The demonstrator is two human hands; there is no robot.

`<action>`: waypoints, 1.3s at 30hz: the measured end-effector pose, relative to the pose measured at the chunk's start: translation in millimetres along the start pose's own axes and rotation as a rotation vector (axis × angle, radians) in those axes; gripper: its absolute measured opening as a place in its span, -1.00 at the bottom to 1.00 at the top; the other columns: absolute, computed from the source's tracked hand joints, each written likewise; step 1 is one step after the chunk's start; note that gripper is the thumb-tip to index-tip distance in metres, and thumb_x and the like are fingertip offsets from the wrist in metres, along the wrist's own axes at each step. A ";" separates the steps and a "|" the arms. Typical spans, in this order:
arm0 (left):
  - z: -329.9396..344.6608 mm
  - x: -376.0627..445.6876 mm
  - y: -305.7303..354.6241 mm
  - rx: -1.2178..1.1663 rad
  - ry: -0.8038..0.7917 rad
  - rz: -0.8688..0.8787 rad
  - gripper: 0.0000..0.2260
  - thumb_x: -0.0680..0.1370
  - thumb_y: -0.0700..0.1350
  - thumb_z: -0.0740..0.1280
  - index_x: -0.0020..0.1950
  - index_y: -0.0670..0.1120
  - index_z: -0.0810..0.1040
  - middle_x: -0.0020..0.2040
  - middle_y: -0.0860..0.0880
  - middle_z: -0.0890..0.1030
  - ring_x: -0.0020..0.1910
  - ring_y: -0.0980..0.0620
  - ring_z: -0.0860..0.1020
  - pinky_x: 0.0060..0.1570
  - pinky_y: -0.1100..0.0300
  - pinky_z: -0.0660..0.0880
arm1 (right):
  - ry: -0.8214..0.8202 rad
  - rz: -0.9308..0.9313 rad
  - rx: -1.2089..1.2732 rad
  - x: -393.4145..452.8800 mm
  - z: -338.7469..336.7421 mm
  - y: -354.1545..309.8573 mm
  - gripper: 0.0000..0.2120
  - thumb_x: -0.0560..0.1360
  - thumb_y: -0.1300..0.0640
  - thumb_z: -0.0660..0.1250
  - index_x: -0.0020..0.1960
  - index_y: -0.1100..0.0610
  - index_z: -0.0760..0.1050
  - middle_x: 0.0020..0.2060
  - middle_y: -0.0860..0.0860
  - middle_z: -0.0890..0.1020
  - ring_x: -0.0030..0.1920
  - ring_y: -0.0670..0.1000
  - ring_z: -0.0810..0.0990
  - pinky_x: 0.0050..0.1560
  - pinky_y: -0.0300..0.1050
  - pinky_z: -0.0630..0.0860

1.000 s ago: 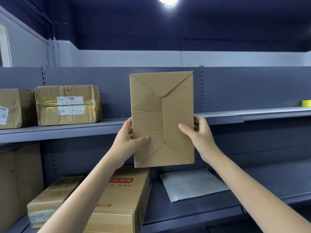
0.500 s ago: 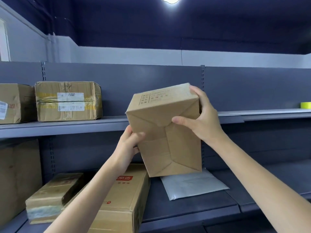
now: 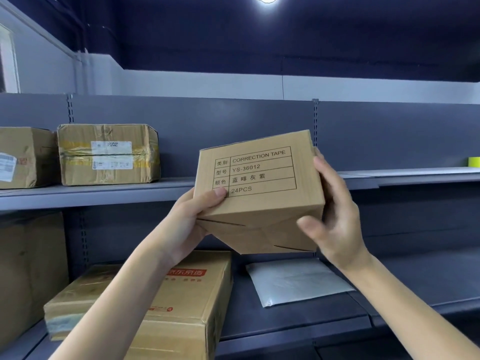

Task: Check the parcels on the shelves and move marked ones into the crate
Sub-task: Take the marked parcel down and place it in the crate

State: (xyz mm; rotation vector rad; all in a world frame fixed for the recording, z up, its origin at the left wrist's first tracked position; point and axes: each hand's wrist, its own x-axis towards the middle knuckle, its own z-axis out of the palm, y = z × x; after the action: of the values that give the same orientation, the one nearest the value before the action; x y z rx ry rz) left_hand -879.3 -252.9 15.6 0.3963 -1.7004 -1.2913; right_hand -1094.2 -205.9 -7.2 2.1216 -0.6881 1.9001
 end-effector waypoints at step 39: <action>-31.4 -4.1 -37.6 0.045 0.280 -0.103 -0.07 0.18 0.57 0.23 0.33 -0.05 0.40 0.28 -0.11 0.52 0.30 -0.10 0.47 0.34 -0.13 0.28 | 0.261 -0.215 -0.457 -60.6 106.9 -71.0 -0.48 0.43 0.17 0.32 0.32 0.30 0.27 0.33 0.16 0.34 0.46 0.13 0.22 0.46 0.10 0.12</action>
State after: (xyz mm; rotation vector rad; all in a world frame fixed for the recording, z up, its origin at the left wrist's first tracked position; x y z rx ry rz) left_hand -861.5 -282.9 -19.1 0.6675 -1.4896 -1.2095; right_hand -970.2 -180.5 -71.5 1.5681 -0.7193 1.6685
